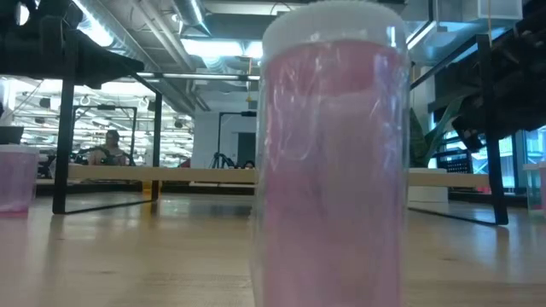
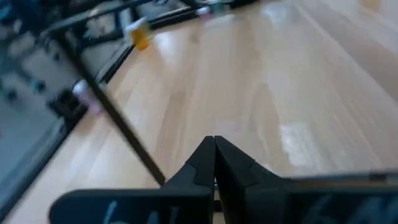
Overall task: Pick and place medicine bottles onto shelf by color
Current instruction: Put the top left blue pill bottle on the shelf
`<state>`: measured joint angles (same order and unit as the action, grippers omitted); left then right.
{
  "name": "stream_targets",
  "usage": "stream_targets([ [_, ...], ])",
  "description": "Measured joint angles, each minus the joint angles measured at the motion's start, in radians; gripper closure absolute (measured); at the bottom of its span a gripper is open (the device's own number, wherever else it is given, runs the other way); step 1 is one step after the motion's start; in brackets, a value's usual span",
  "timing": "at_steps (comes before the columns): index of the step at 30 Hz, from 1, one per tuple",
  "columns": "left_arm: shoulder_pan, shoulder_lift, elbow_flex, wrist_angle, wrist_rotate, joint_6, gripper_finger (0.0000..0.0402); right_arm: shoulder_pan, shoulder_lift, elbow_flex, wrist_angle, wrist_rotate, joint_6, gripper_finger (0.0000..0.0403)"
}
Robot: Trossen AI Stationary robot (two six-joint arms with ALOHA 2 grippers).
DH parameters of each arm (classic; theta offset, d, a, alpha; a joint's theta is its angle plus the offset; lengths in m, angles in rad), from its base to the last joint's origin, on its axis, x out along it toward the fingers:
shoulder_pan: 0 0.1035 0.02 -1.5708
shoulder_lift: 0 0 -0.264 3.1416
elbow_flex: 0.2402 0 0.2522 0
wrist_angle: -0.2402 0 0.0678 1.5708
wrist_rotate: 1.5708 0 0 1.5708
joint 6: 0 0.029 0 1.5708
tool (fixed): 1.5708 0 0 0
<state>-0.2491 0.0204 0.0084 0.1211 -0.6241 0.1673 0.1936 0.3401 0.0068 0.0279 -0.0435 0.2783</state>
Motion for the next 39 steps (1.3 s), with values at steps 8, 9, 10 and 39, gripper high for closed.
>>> stream_targets([
  [8, 0.0, 0.0, 0.0, 0.0, 0.0, 0.0, 0.0398, 0.0, -0.001, 0.0, 0.045, -0.22, -0.152, 0.0393],
  [9, 0.0, 0.0, 0.0, 0.0, 0.0, 0.0, 0.0398, 0.0, -0.001, 0.0, 0.054, -0.257, -0.16, 0.0393],
  [10, 0.0, 0.0, 0.0, 0.0, 0.0, 0.0, 0.0398, 0.0, -0.001, 0.0, 0.062, -0.29, -0.176, 0.0393],
  [39, 0.0, 0.0, 0.0, 0.0, 0.0, 0.0, 0.0398, 0.0, -0.001, 0.0, 0.175, -0.181, -0.343, 0.0393],
])
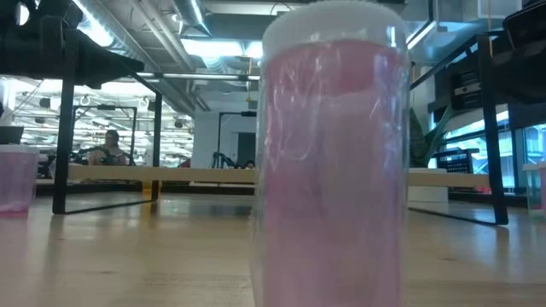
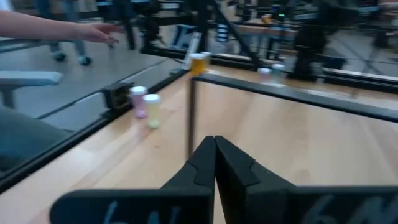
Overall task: Pick and place medicine bottles onto shelf by color
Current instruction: Put the top left blue pill bottle on the shelf
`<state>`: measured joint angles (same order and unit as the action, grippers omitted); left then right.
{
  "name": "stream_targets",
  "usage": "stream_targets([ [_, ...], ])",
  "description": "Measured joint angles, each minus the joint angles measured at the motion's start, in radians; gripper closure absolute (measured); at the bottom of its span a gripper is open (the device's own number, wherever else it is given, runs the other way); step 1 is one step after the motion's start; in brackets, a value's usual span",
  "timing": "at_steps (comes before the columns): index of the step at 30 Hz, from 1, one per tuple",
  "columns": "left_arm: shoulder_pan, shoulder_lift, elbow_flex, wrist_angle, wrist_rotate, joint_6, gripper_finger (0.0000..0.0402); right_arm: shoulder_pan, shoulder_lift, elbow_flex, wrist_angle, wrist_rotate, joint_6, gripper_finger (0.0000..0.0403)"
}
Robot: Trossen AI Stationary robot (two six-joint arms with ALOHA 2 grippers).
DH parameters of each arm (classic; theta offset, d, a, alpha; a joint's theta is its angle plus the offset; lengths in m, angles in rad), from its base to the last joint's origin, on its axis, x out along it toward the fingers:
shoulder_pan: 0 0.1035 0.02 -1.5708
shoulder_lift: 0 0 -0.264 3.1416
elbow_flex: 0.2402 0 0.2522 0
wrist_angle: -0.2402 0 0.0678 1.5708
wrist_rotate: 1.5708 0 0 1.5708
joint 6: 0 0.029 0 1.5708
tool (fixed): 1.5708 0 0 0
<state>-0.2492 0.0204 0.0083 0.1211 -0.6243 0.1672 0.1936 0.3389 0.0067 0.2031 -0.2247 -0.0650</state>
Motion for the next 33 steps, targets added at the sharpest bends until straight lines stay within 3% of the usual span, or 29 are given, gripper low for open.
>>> stream_targets([
  [14, 0.0, 0.0, 0.0, 0.002, -0.031, 0.001, 0.0398, 0.0, 0.0, 0.0, 0.026, 0.041, 0.008, 0.0393],
  [18, 0.0, 0.0, 0.01, 0.056, -0.057, 0.071, 0.0398, 0.0, 0.0, 0.0, 0.026, 0.042, 0.006, 0.0393],
  [22, 0.0, 0.004, 0.093, 0.046, -0.011, 0.174, 0.0398, 0.0, 0.0, 0.0, 0.026, 0.083, 0.009, 0.0393],
  [26, 0.0, 0.045, 0.216, -0.008, -0.011, 0.184, 0.0398, 0.0, 0.0, 0.0, 0.025, 0.089, 0.01, 0.0393],
  [33, 0.0, 0.25, 0.431, -0.185, -0.01, 0.17, 0.0398, 0.0, 0.0, 0.0, 0.025, 0.088, 0.008, 0.0393],
])
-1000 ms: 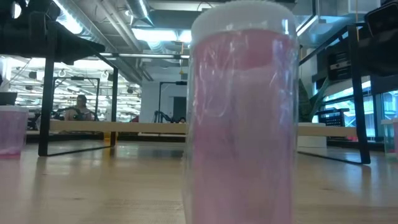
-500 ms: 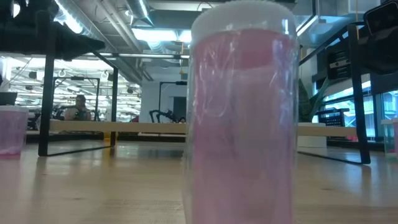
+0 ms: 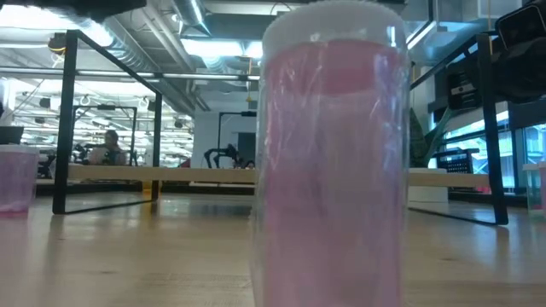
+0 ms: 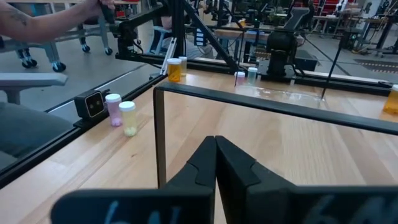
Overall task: Pick and place medicine bottles onto shelf by color
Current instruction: Put the top left blue pill bottle on the shelf
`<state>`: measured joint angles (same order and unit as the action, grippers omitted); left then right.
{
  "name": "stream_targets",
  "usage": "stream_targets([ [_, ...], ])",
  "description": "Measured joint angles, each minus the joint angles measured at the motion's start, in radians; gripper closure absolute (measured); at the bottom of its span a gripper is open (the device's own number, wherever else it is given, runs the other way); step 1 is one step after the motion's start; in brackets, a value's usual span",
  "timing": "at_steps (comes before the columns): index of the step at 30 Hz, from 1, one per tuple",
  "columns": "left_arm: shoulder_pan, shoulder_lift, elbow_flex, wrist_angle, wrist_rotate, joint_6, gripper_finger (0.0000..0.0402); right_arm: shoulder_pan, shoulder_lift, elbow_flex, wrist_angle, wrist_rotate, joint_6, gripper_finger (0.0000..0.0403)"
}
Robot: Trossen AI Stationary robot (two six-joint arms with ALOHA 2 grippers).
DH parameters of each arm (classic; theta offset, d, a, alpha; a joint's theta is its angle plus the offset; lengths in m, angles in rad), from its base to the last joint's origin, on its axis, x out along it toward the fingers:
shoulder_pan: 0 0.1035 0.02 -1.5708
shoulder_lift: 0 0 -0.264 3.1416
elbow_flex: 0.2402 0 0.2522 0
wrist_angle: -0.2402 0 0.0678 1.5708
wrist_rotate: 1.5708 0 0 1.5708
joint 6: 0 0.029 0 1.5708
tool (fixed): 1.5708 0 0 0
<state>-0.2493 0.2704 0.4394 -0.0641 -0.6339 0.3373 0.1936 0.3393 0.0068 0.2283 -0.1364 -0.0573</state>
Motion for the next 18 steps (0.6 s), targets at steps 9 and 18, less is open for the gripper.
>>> stream_targets([
  [9, 0.0, 0.335, 0.337, -0.31, -0.027, -0.16, 0.0398, 0.0, 0.001, 0.143, -0.142, 0.101, 0.08, 0.0393],
  [18, 0.0, 0.615, 0.643, -0.697, -0.034, -0.358, 0.0398, 0.0, 0.147, 0.502, -0.537, 0.288, 0.163, 0.0393],
])
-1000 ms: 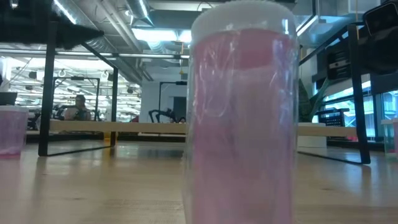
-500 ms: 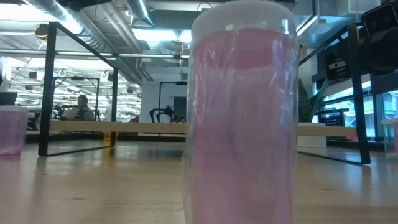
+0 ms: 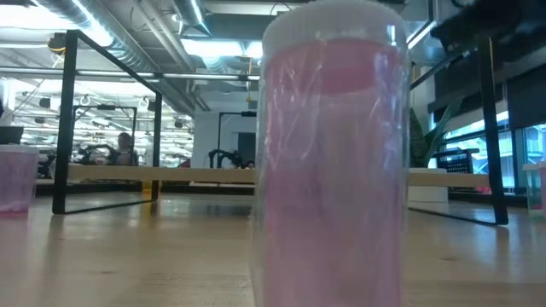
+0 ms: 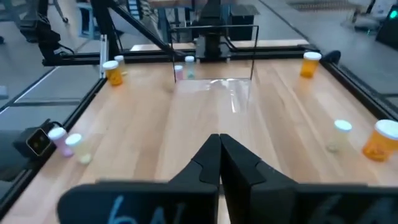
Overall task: Pick and place medicine bottles onto shelf by color
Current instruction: Put the top left blue pill bottle on the shelf
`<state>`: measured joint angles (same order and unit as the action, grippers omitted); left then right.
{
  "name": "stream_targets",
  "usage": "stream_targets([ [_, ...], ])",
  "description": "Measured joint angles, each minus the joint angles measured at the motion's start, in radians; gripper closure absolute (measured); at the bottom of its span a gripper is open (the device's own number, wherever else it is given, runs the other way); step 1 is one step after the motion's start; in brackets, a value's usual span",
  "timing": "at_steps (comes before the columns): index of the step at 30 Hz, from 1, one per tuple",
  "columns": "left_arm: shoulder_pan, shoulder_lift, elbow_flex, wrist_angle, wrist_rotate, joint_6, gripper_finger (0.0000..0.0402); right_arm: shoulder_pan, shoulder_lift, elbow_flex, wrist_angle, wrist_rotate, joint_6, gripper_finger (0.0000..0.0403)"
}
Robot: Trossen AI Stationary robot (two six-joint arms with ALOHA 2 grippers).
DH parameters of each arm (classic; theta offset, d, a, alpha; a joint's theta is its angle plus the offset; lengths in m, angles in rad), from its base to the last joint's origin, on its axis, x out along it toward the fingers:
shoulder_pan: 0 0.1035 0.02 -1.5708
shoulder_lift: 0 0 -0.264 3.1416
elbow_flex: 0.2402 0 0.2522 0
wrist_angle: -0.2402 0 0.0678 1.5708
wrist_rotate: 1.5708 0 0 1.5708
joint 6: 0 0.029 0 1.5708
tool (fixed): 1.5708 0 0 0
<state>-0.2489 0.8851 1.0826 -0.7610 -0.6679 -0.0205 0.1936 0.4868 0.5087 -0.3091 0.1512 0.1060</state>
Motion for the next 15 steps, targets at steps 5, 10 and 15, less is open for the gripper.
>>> stream_targets([
  [5, 0.0, 0.084, 0.111, -0.218, 0.012, -0.127, 0.0398, 0.0, 0.14, 0.187, -0.103, 0.018, 0.03, 0.0393],
  [10, 0.022, 0.124, 0.179, -0.392, 0.159, -0.281, 0.0398, -0.017, 0.301, 0.372, -0.272, 0.09, 0.105, 0.0393],
  [15, 0.026, 0.125, 0.192, -0.495, 0.299, -0.369, 0.0398, -0.045, 0.459, 0.536, -0.393, 0.078, 0.114, 0.0393],
])
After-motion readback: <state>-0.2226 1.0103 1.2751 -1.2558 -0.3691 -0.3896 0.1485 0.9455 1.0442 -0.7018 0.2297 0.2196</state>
